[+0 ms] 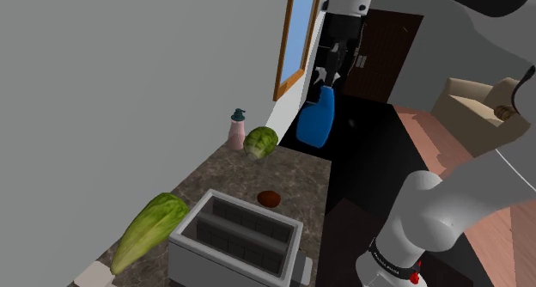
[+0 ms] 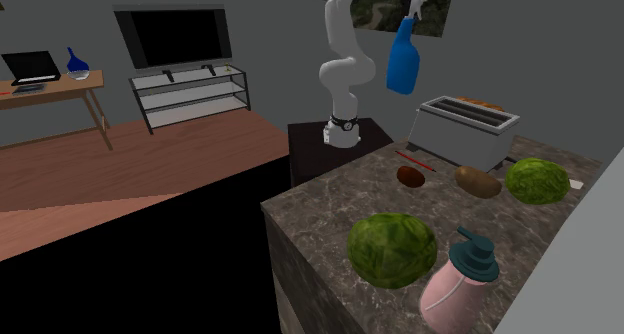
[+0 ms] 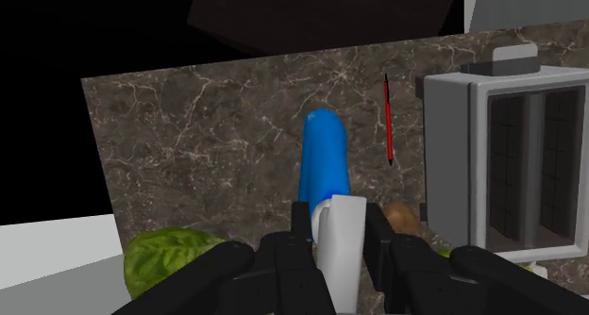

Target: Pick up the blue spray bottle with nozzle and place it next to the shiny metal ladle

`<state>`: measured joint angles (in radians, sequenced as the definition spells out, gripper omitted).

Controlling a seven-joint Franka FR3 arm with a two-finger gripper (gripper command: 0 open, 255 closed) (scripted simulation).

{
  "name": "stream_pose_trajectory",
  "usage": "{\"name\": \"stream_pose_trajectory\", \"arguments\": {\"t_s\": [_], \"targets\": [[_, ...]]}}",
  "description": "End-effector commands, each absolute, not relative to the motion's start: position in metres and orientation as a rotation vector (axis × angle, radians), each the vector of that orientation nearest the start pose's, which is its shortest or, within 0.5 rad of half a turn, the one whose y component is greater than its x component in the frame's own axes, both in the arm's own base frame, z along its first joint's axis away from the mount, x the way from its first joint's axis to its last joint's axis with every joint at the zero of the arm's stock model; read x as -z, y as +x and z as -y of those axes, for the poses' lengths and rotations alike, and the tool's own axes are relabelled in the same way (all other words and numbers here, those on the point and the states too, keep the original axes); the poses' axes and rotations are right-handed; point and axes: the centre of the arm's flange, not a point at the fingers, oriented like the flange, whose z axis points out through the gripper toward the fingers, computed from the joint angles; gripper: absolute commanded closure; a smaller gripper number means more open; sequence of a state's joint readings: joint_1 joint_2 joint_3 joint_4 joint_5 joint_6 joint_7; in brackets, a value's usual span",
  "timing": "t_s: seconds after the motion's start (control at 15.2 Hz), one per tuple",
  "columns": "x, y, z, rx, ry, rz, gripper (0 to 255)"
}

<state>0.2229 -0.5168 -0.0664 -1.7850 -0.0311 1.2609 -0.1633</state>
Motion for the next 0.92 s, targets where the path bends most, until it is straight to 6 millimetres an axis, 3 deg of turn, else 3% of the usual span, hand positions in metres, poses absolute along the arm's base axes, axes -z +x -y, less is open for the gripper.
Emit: {"name": "stream_pose_trajectory", "arguments": {"t_s": [0.0,0.86], "targets": [[-0.735,0.327,-0.061,-0.014,-3.100,0.496,255],[-0.735,0.241,-0.209,-0.014,-3.100,0.496,255]]}}
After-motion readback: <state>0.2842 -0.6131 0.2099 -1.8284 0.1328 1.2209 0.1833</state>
